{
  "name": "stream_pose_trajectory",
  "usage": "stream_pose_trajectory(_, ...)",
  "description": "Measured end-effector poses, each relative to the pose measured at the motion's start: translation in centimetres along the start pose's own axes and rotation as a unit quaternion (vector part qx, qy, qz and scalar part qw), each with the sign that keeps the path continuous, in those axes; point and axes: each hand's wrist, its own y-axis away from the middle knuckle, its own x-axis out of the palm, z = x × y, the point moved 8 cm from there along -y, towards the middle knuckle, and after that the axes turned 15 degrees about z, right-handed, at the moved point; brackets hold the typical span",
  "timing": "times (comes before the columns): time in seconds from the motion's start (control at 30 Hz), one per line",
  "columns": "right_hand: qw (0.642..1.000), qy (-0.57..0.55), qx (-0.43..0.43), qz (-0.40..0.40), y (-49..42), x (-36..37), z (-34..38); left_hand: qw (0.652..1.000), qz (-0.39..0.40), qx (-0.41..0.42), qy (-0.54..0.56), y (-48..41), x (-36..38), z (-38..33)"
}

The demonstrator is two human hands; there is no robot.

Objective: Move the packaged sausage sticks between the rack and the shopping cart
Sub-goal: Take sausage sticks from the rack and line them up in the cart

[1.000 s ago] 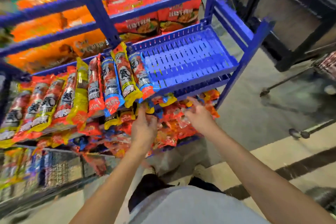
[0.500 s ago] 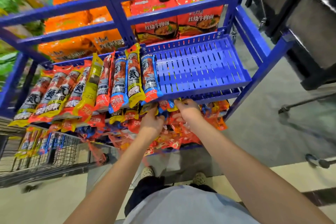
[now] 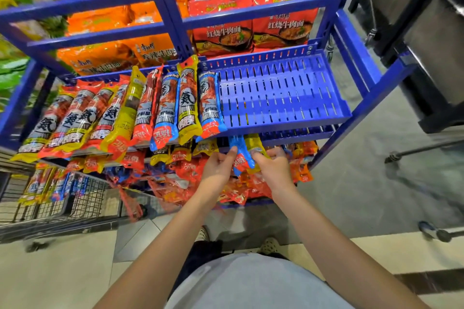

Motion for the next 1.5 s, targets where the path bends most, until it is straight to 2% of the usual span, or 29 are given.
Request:
stream_pose_trajectory(0.13,0.999,-0.024,-0.036,-0.013,1.4,-1.2,-0.2,0.997,0.013,-0.001,0.07,-0.5,1.0,1.2)
stream_pose_trajectory(0.27,0.997,-0.065,0.007,0.052,1.7,-1.2,-2.2,0.997,0.001,-0.014,0.072,-0.4,1.4,2.1)
stream_pose_trajectory(0.33,0.993,-0.076,0.043,0.084,2.0,-1.5,-3.2,0.995,0.046,0.001,0.089,0.1,2.3,2.3)
stream_pose_trajectory(0.4,0.99,-0.088,0.044,0.097,2.4,-2.2,-3.6,0.983,0.111,0.01,0.148,0.7,3.2,3.0)
stream_pose_trajectory(0.47,0.989,-0.103,0.044,0.098,2.5,-2.9,-4.3,0.975,0.133,-0.002,0.176,1.3,3.1,4.1)
stream_pose_trajectory(0.63,0.983,-0.136,0.057,0.113,2.6,-3.2,-6.8,0.971,0.156,-0.008,0.182,2.2,2.4,7.0)
stream_pose_trajectory(0.73,0.977,-0.126,0.066,0.162,3.5,-2.7,-8.0,0.973,0.16,0.0,0.167,2.8,2.3,7.3)
stream_pose_trajectory(0.87,0.949,-0.166,0.12,0.24,4.8,-2.8,-9.2,0.967,0.183,-0.003,0.178,3.4,2.4,8.3)
stream_pose_trajectory(1.0,0.938,-0.193,0.139,0.251,5.4,-4.1,-10.9,0.966,0.209,-0.01,0.152,4.1,2.1,9.1)
stream_pose_trajectory(1.23,0.905,-0.082,0.185,0.375,6.0,-3.1,-13.2,0.965,0.257,0.012,0.054,6.9,0.0,9.7)
stream_pose_trajectory(1.33,0.889,-0.011,0.219,0.401,5.7,-2.0,-14.5,0.968,0.244,0.003,0.061,8.9,-2.6,11.4)
stream_pose_trajectory(1.5,0.833,0.164,0.23,0.476,4.9,3.2,-15.3,0.977,0.18,-0.006,0.114,12.4,-7.9,15.4)
